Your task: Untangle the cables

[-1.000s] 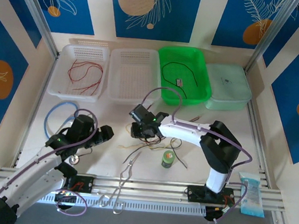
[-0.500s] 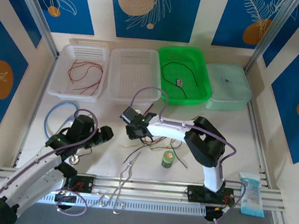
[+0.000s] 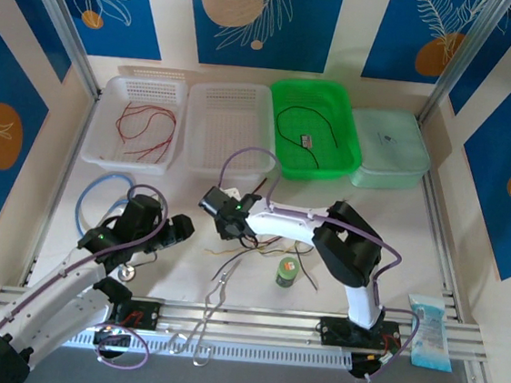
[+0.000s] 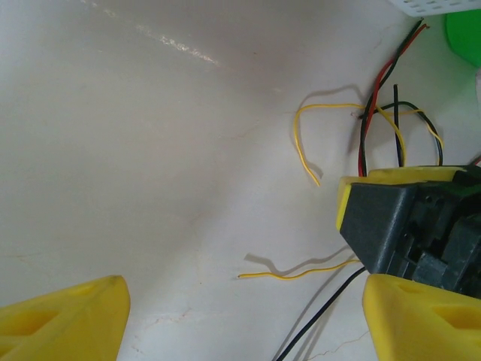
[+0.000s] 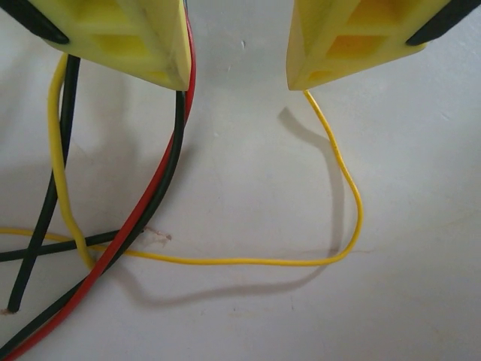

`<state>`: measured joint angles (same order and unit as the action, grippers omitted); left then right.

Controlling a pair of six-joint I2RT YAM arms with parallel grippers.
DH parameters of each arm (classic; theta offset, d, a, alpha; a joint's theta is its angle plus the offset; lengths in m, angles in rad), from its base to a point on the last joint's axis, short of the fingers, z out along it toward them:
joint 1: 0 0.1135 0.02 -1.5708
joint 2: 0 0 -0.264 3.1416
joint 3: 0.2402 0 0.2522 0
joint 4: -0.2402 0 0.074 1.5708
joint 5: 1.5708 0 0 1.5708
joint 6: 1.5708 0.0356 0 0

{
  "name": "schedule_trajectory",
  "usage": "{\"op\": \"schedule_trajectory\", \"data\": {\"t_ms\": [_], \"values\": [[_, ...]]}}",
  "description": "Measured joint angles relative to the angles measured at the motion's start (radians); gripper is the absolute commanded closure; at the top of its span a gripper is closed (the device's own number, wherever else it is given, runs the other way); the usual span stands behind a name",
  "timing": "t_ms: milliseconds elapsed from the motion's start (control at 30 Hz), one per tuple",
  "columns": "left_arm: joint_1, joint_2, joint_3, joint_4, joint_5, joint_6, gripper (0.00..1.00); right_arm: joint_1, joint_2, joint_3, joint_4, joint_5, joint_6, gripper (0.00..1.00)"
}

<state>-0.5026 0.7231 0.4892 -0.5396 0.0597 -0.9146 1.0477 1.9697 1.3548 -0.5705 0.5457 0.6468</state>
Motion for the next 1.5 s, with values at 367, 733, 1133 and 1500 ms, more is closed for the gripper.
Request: {"op": "schedule_trajectory", "data": {"t_ms": [367, 733, 1133, 1500], "values": [[0.0, 0.0, 0.02, -0.008, 0.0, 0.007, 0.19, 0.005, 0.055, 0.027, -0.035, 0.042, -0.021, 0.66], [0.0, 0.004, 0.04, -0.024, 0.0, 0.008, 0.2, -0.016, 0.063, 0.035, -0.035, 0.041, -0.047, 0.88], [0.0, 0.034, 0.185, -0.072, -0.009, 0.083, 0.2, -0.013, -0.067, -0.089, 0.031, 0.021, -0.117, 1.0], [0.0, 0.144, 0.438, -0.08, 0.026, 0.167, 0.19, -0.009, -0.478, -0.274, 0.176, -0.053, -0.201, 1.0]]}}
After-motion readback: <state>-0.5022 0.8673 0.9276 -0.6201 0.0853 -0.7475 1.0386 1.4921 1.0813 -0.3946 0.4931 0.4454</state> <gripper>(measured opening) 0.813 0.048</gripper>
